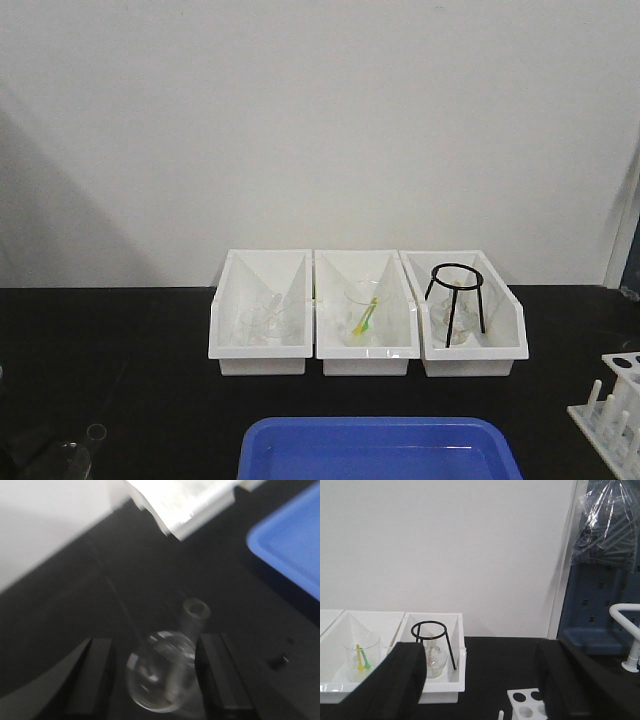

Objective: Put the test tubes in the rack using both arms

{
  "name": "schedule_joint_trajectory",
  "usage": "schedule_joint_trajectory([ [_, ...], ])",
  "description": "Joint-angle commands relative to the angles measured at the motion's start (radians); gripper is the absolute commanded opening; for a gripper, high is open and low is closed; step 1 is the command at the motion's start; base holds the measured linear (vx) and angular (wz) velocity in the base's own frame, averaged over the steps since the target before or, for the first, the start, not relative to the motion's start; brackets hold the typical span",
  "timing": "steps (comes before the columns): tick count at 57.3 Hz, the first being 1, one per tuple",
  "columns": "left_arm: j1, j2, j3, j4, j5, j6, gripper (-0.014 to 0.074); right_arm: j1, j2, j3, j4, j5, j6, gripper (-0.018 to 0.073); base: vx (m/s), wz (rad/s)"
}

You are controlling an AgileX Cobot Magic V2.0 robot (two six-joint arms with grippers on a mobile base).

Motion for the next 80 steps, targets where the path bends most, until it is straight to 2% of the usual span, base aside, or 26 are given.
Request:
schedule_joint_trajectory([
  [1, -0.005, -0.003, 0.036, -0.144, -0.121, 0.111, 0.0458, 0.0, 0.019, -0.036, -0.012, -0.12, -0.009, 0.0528, 0.0, 0.0],
  [10, -0.005, -0.004, 0.145, -0.365, -0.234, 0.257, 0.0443, 0.0, 0.064, -0.036, -0.008, -0.169, -0.008, 0.0528, 0.0, 0.0],
  [16, -0.005, 0.002, 0.165, -0.417, -0.263, 0.343, 0.0442, 0.0, 0.092, -0.036, -0.008, -0.199, -0.005, 0.0528, 0.0, 0.0],
  [22, -0.005, 0.039, 0.164, -0.417, -0.281, 0.376, 0.0442, 0.0, 0.119, -0.036, -0.008, -0.232, -0.005, 0.0528, 0.0, 0.0],
  [29, -0.022, 0.104, 0.16, -0.416, -0.314, 0.378, 0.0442, 0.0, 0.148, -0.036, -0.008, -0.267, -0.006, 0.0526, 0.0, 0.0],
  [38, -0.098, 0.17, 0.16, -0.413, -0.487, 0.378, 0.0442, 0.0, 0.181, -0.036, -0.008, -0.296, -0.031, 0.0523, 0.0, 0.0],
  [46, -0.156, 0.23, 0.16, -0.401, -0.565, 0.378, 0.0442, 0.0, 0.203, -0.036, -0.008, -0.303, -0.032, 0.0523, 0.0, 0.0],
  [55, -0.164, 0.295, 0.16, -0.405, -0.676, 0.369, 0.0442, 0.0, 0.206, -0.036, -0.008, -0.308, -0.032, 0.0523, 0.0, 0.0],
  [67, -0.164, 0.363, 0.16, -0.397, -0.802, 0.289, 0.0442, 0.0, 0.206, -0.036, -0.008, -0.316, -0.032, 0.0523, 0.0, 0.0],
  [80, -0.164, 0.421, 0.16, -0.29, -0.889, 0.197, 0.0442, 0.0, 0.206, -0.036, -0.008, -0.316, -0.032, 0.0523, 0.0, 0.0],
])
